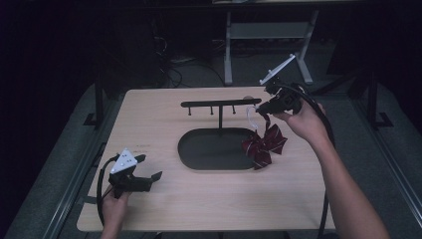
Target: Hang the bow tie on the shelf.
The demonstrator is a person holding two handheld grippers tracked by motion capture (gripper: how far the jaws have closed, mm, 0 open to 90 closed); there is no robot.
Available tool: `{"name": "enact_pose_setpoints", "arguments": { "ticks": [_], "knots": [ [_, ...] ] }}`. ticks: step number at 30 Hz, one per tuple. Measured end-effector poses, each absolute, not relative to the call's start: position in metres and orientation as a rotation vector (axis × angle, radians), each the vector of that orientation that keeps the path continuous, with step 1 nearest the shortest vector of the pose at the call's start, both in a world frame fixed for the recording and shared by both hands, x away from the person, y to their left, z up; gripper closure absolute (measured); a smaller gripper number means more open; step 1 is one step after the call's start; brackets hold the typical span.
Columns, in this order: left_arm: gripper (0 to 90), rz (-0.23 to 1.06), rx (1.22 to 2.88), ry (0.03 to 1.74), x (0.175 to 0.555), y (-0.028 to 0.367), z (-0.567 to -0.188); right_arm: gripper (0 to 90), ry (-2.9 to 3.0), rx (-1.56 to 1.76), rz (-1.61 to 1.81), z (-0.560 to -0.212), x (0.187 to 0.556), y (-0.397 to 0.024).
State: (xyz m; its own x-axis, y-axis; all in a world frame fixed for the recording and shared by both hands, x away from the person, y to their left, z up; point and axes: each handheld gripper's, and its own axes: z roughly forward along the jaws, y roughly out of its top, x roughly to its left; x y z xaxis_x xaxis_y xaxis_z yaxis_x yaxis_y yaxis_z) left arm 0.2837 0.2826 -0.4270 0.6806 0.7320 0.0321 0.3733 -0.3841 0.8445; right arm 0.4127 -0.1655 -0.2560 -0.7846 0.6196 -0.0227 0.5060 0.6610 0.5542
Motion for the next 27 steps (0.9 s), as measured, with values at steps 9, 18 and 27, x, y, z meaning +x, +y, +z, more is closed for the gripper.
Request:
{"name": "enact_pose_setpoints", "arguments": {
  "ticks": [9,18,27],
  "knots": [
    [13.0,0.511,2.005,0.851,0.284,0.283,-0.427,82.3,2.649,0.951,0.792,-0.254,0.422,-0.167],
    [13.0,0.507,2.009,0.855,0.283,0.282,-0.427,82.1,2.648,1.000,0.784,-0.259,0.433,-0.170],
    [13.0,0.507,2.011,0.852,0.283,0.282,-0.426,82.1,2.639,1.042,0.763,-0.266,0.443,-0.171]
  ]
}}
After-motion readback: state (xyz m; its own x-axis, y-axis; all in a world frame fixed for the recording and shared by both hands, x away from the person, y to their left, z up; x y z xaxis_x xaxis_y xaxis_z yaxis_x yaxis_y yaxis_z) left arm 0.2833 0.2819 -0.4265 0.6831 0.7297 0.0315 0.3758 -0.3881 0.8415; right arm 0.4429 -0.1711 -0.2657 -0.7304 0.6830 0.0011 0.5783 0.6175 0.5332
